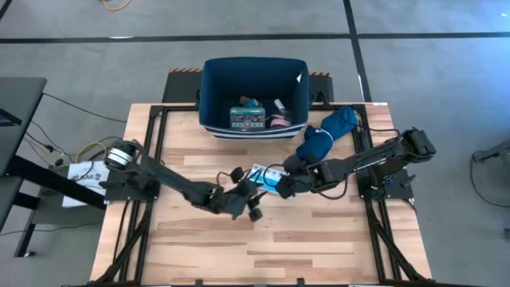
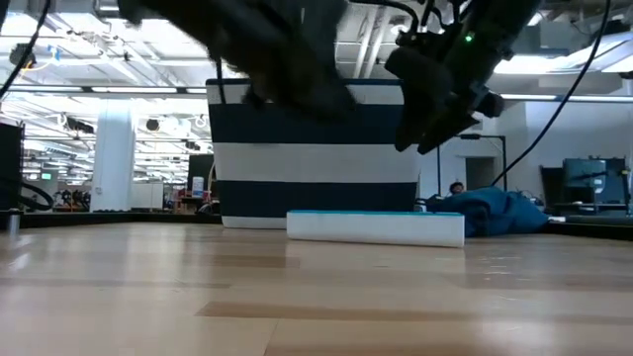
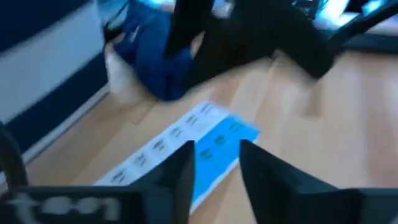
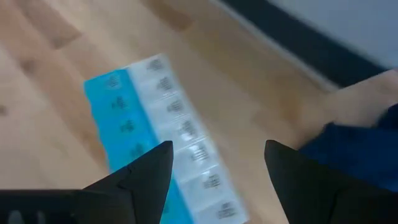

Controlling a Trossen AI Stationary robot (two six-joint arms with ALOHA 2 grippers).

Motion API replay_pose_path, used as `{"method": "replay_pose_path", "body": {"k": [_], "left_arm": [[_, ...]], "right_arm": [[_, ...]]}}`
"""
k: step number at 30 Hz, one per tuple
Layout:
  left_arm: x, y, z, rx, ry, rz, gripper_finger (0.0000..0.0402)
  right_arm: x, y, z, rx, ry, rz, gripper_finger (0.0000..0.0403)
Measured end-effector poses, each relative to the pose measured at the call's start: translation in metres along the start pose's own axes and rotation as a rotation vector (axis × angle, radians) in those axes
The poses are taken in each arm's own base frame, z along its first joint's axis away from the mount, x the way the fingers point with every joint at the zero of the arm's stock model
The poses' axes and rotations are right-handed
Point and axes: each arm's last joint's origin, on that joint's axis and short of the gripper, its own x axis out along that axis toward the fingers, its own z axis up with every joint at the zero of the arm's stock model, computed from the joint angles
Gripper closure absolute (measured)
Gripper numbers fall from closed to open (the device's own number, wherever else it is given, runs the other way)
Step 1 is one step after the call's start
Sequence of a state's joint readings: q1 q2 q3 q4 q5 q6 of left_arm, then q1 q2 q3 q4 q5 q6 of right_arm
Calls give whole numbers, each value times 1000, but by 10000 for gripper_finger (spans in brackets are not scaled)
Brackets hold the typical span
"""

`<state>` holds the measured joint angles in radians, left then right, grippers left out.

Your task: Pick & place medical supplies in basket/bin

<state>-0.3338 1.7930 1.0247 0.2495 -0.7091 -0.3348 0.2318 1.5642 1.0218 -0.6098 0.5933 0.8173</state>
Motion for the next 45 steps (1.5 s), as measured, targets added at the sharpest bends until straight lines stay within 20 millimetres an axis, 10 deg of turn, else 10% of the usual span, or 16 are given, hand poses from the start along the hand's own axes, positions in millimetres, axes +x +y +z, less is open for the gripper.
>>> {"method": "replay_pose_path", "body": {"k": [7, 19, 32, 45], "left_arm": [[45, -3, -34, -36, 25, 20, 393], [75, -4, -48, 37, 185, -7, 401], [38, -2, -63, 241, 472, 35, 401], [-61, 0, 0, 234, 379, 89, 401]], "right_arm": [[2, -9, 3, 24, 11, -50, 159], [3, -15, 0, 1, 54, -89, 194], [-3, -5, -7, 17, 86, -16, 195], [8, 5, 2, -28, -3, 162, 201]]}}
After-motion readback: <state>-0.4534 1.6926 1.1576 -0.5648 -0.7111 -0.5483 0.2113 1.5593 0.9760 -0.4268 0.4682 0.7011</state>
